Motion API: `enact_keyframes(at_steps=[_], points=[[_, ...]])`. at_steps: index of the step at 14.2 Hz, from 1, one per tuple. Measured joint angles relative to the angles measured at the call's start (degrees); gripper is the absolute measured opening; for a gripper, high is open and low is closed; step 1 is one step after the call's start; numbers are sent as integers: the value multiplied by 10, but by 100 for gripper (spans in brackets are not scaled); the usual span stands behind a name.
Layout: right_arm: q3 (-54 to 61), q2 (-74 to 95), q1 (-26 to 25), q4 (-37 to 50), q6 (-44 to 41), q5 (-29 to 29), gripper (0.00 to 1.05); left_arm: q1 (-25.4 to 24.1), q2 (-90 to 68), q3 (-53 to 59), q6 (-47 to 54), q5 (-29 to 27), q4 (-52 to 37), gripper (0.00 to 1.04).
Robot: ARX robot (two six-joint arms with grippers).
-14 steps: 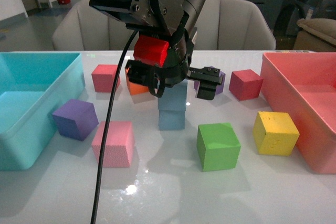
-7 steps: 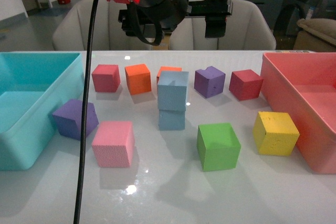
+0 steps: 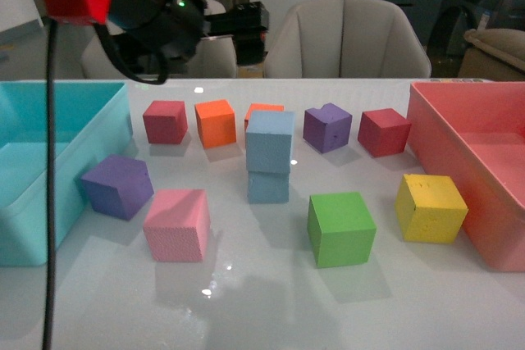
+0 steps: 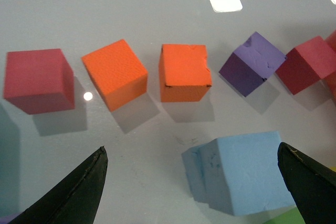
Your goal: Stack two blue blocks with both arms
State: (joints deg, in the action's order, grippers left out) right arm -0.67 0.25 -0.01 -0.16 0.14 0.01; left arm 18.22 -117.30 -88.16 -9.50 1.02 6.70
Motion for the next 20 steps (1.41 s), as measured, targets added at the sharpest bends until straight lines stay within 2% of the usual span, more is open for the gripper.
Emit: enact_keyframes(at_steps=[5,6,7,8,9,11,13,14,20], points=[[0,0,0,0,0,0,98,-45,186,228,43,62,-131,98],[0,0,0,0,0,0,98,-46,221,302,66,17,-258,93],[0,0,0,0,0,0,98,-54,258,379,75,-62,-379,82],[0,0,0,0,0,0,98,-76,314,473,83,-96,-479,69],[0,0,0,0,0,0,98,-108,374,547,85,-86,-539,57],[0,0,0,0,0,0,98,-172,499,672,85,-24,-523,31],[0,0,0,0,0,0,98,-184,572,740,85,-12,-521,4],[0,0,0,0,0,0,98,-181,596,755,86,-10,-520,2],[0,0,0,0,0,0,98,-182,741,836,87,-10,-448,2]])
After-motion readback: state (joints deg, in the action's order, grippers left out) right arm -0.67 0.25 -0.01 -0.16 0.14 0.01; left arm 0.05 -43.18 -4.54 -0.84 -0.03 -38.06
